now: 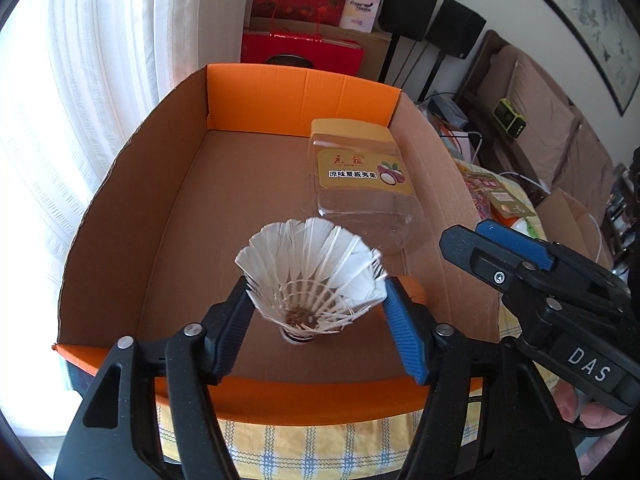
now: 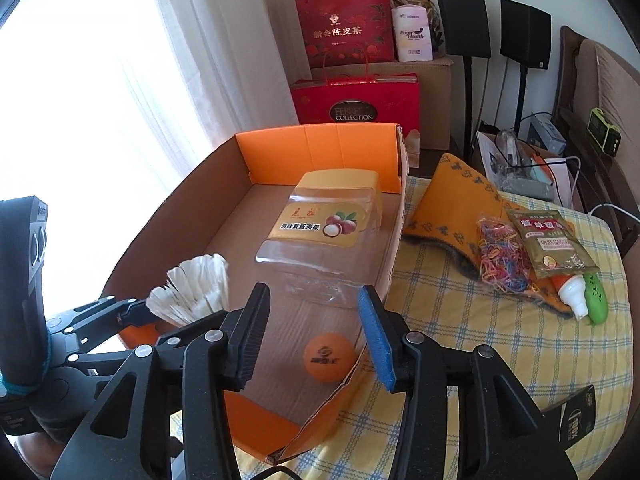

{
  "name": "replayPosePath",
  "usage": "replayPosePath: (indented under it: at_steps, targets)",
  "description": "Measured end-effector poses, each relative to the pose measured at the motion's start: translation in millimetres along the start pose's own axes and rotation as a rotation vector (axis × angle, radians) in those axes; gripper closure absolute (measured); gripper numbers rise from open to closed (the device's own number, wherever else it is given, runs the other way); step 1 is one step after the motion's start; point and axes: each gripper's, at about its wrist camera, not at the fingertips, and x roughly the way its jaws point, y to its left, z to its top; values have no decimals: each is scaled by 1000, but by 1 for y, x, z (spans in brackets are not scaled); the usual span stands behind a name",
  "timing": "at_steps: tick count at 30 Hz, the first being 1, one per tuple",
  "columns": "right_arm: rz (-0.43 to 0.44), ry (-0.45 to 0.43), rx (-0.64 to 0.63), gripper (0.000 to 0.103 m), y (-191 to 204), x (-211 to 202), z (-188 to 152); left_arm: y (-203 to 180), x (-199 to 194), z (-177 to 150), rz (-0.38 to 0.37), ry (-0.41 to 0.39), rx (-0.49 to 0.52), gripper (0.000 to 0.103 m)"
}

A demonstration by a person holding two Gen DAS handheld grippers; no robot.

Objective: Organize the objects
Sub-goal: 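Lower the shuttlecock and orange ball into the box and open both tools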

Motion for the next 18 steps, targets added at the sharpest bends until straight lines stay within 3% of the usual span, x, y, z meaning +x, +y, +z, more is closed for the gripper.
replayPosePath:
  at_steps: [4,10,13,15,18]
  targets:
    - [6,-11,4,52,-1,-6,0,2,-5,3,6,-15,-4,31]
    - [-14,-59,20,39,-7,-23,4,3,-20,9,21,-67,-13,14]
    - [-61,-93,25,28,-13,-35,7,3,-25,12,16,-86,-21,10]
    - [-106,-104,9,24,-16,-42,8,1,-30,14,7,-109,-16,0]
    - [-153,-113,-11,21,-21,-48,7,-2,-36,17,-1,-136,-17,0]
